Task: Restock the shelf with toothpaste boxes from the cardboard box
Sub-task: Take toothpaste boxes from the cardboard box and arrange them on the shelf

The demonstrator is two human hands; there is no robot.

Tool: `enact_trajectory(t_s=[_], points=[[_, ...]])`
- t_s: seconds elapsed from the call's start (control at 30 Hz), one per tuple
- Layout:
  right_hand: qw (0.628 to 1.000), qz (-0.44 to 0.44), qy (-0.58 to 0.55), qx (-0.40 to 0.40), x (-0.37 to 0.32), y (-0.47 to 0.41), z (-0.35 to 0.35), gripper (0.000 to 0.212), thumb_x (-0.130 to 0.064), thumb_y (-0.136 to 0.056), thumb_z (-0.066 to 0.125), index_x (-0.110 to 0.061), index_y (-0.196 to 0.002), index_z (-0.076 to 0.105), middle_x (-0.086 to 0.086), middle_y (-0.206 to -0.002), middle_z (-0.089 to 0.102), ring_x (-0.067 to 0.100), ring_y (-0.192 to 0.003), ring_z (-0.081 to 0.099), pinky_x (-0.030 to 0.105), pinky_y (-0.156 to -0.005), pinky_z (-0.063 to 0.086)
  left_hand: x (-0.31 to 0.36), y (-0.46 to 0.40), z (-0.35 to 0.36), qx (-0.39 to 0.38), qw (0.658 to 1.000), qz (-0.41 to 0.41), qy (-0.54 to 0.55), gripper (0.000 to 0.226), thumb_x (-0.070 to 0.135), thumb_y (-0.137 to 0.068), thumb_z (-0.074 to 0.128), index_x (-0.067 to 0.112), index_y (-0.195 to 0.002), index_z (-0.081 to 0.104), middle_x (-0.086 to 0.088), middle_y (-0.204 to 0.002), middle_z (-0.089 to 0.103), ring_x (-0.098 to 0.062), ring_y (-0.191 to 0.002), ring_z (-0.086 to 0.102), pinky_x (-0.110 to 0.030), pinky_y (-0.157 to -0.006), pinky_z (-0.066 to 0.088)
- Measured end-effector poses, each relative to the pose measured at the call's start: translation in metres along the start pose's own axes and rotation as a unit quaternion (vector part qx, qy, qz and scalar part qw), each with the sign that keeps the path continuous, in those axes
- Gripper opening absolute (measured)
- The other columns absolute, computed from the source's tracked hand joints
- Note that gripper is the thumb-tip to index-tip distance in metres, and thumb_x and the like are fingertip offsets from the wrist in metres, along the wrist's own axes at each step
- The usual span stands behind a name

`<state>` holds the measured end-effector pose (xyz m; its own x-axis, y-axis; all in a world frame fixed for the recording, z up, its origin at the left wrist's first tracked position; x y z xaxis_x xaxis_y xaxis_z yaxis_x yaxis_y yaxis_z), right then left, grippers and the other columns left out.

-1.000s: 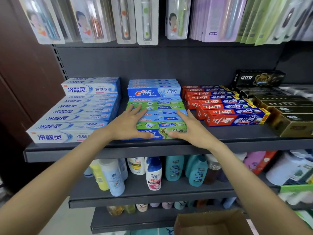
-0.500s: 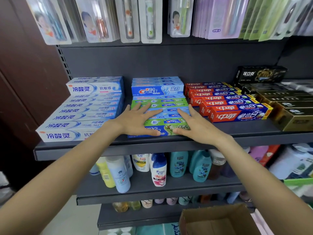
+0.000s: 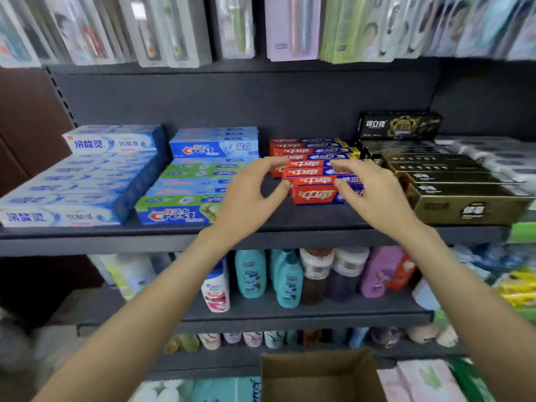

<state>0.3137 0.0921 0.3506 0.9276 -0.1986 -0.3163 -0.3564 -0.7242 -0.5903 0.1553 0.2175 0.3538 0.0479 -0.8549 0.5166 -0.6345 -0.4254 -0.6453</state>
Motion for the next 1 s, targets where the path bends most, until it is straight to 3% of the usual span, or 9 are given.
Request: enact_trajectory(t_s=[0.13,0.3,0.4,0.5,0.6,0.77,0.87,1.0], points=[[0.999,-0.003,0.009,-0.042,0.044,-0.005,-0.009,0.034,-0.026,-0.093,0.055,-0.016,-0.126,0.057,0.005,-0.128,0.058,0.024,-0.12,0.05,0.032,-0.098,0.037,-0.004,-0.021,0.066,-0.035,0.995,-0.089,-0.035,0.061,0.044,-0.08,0.061,0.016,-0.133,0.048,-0.006,-0.132,0.053,-0.021,-0.123,0.047,-0.031,-0.104,0.034],[0.991,0.005,0.034,-0.13,0.064,-0.026,-0.001,0.041,-0.029,-0.099,0.044,-0.015,-0.137,0.046,0.009,-0.144,0.04,0.027,-0.132,0.036,0.035,-0.108,0.028,-0.027,-0.046,0.107,-0.14,0.953,-0.239,-0.121,0.118,0.078,-0.06,0.06,0.018,-0.15,0.014,-0.011,-0.158,0.007,-0.027,-0.146,0.0,-0.041,-0.119,0.002],[0.983,0.032,0.064,-0.166,0.075,-0.041,0.012,0.046,-0.034,-0.1,0.038,-0.018,-0.143,0.038,0.011,-0.152,0.028,0.03,-0.139,0.025,0.038,-0.112,0.023,-0.034,-0.059,0.115,-0.136,0.938,-0.31,-0.08,0.114,0.075,-0.067,0.06,0.018,-0.151,0.008,-0.015,-0.158,-0.006,-0.032,-0.145,-0.002,-0.043,-0.119,0.005],[0.973,0.048,0.114,-0.194,0.085,-0.056,0.027,0.056,-0.05,-0.098,0.033,-0.023,-0.147,0.031,0.009,-0.156,0.019,0.032,-0.142,0.017,0.042,-0.114,0.018,-0.039,-0.07,0.118,-0.12,0.933,-0.327,-0.09,0.112,0.075,-0.066,0.06,0.018,-0.15,0.012,-0.017,-0.157,-0.001,-0.035,-0.144,0.007,-0.047,-0.117,0.015],[0.961,0.07,0.134,-0.233,0.095,-0.063,0.041,0.062,-0.061,-0.095,0.026,-0.031,-0.149,0.022,0.007,-0.159,0.009,0.033,-0.145,0.009,0.046,-0.117,0.012,-0.046,-0.072,0.116,-0.116,0.932,-0.326,-0.105,0.114,0.076,-0.064,0.061,0.02,-0.15,0.012,-0.016,-0.157,0.004,-0.037,-0.143,0.013,-0.049,-0.115,0.02],[0.945,0.114,0.133,-0.276,0.1,-0.064,0.057,0.062,-0.064,-0.094,0.016,-0.039,-0.149,0.013,0.007,-0.16,0.001,0.04,-0.144,-0.002,0.05,-0.117,-0.001,-0.049,-0.071,0.121,-0.116,0.945,-0.297,-0.074,0.108,0.072,-0.071,0.059,0.018,-0.151,0.011,-0.012,-0.158,0.003,-0.033,-0.144,0.008,-0.045,-0.116,0.017],[0.939,0.132,0.153,-0.278,0.094,-0.07,0.064,0.062,-0.064,-0.093,0.015,-0.039,-0.149,0.012,0.01,-0.159,0.002,0.048,-0.141,-0.005,0.054,-0.115,-0.003,-0.047,-0.073,0.117,-0.108,0.951,-0.277,-0.08,0.094,0.061,-0.081,0.057,0.015,-0.151,0.014,-0.009,-0.158,0.008,-0.024,-0.144,0.017,-0.038,-0.114,0.022],[0.937,0.147,0.136,-0.285,0.089,-0.073,0.066,0.063,-0.064,-0.094,0.02,-0.036,-0.15,0.014,0.014,-0.159,0.0,0.048,-0.141,-0.007,0.054,-0.114,-0.004,-0.044,-0.075,0.113,-0.144,0.95,-0.257,-0.103,0.076,0.054,-0.088,0.051,0.018,-0.149,0.022,-0.006,-0.157,0.014,-0.025,-0.135,0.036,-0.034,-0.104,0.034]])
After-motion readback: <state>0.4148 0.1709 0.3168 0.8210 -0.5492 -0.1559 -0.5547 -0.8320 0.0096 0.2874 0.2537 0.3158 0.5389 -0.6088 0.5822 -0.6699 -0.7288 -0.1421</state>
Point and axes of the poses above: each hand's wrist, its own y-axis away from the middle knuckle, its own z-axis out of the palm, x = y × z, the point moved 6 cm from there along -y, towards the middle knuckle
